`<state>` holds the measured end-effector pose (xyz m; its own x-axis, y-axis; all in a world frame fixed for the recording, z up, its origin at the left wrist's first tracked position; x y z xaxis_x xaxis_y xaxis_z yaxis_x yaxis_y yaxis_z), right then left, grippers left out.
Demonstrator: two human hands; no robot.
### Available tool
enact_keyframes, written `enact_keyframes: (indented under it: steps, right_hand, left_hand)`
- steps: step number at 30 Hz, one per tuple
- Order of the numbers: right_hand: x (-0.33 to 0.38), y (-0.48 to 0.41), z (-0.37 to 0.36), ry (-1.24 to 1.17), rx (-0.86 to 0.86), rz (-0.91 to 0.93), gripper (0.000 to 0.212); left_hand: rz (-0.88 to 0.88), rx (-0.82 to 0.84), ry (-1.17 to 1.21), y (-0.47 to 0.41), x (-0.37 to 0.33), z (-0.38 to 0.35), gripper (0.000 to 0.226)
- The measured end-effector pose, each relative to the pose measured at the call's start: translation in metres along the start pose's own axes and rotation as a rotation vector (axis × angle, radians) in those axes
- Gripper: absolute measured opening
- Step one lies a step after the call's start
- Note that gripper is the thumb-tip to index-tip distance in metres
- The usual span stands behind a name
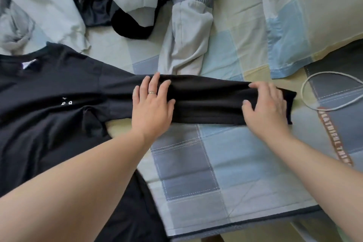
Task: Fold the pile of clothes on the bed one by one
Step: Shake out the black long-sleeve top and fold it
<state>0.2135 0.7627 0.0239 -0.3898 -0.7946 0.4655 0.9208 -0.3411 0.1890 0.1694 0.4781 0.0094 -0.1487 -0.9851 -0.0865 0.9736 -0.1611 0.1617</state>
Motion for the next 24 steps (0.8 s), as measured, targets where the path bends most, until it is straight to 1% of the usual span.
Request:
enact_keyframes:
  steps: [3,5,7,9,11,12,13,14,16,17,18,20,21,22,24]
  right_hand:
    - [0.083,0.006,-0.053,-0.061,0.146,0.185,0.042]
    - [0.133,0.004,-0.085,-0.060,0.192,0.269,0.046]
    - [0.178,0.004,-0.116,-0.009,0.225,0.370,0.050]
    - [0.217,0.008,-0.141,0.118,0.203,0.537,0.054]
    - [0.250,0.020,-0.162,0.212,0.171,0.704,0.053]
    - [0.260,0.029,-0.173,0.240,0.171,0.760,0.051]
    - [0.267,0.039,-0.183,0.268,0.180,0.803,0.049]
    - [0.269,0.047,-0.192,0.303,0.194,0.819,0.049]
    - [0.259,0.058,-0.206,0.419,0.267,0.785,0.056]
    - [0.264,0.065,-0.220,0.480,0.304,0.765,0.062]
    - [0.263,0.065,-0.226,0.507,0.334,0.725,0.067]
    - [0.261,0.061,-0.223,0.511,0.369,0.671,0.070]
    - [0.264,0.060,-0.226,0.519,0.384,0.667,0.070]
    - [0.265,0.061,-0.228,0.530,0.405,0.657,0.071]
    - [0.265,0.064,-0.230,0.571,0.470,0.645,0.072]
  left_hand:
    - [0.175,0.025,0.011,0.010,0.075,0.000,0.059]
    - [0.274,0.032,0.026,0.020,0.123,-0.001,0.063]
    - [0.339,0.044,-0.012,0.031,0.167,-0.005,0.068]
    - [0.400,0.032,-0.048,0.043,0.201,-0.005,0.073]
    - [0.429,-0.012,-0.069,0.056,0.221,0.001,0.069]
    - [0.433,-0.003,-0.060,0.064,0.226,-0.001,0.065]
    - [0.442,0.054,-0.013,0.074,0.227,-0.008,0.063]
    - [0.460,0.140,0.043,0.085,0.226,-0.019,0.063]
    - [0.493,0.315,0.111,0.102,0.213,-0.041,0.061]
    - [0.505,0.349,0.141,0.113,0.221,-0.048,0.054]
    - [0.488,0.343,0.162,0.116,0.220,-0.052,0.044]
    - [0.418,0.325,0.175,0.114,0.206,-0.054,0.026]
    - [0.384,0.334,0.188,0.116,0.205,-0.054,0.022]
    - [0.329,0.365,0.192,0.119,0.203,-0.056,0.021]
    - [0.210,0.494,0.209,0.133,0.198,-0.066,0.018]
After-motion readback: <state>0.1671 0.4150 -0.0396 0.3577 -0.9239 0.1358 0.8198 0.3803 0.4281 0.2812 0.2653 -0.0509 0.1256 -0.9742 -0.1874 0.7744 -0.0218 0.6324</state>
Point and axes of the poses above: each hand's wrist, its own y-axis away from the middle knuckle, its own z-axis out of the back of the hand, x = y × z, the point moved 9 cm from there along -y, towards the middle knuckle, and after that the axes turned 4 degrees about -x, right-handed, at the moved point
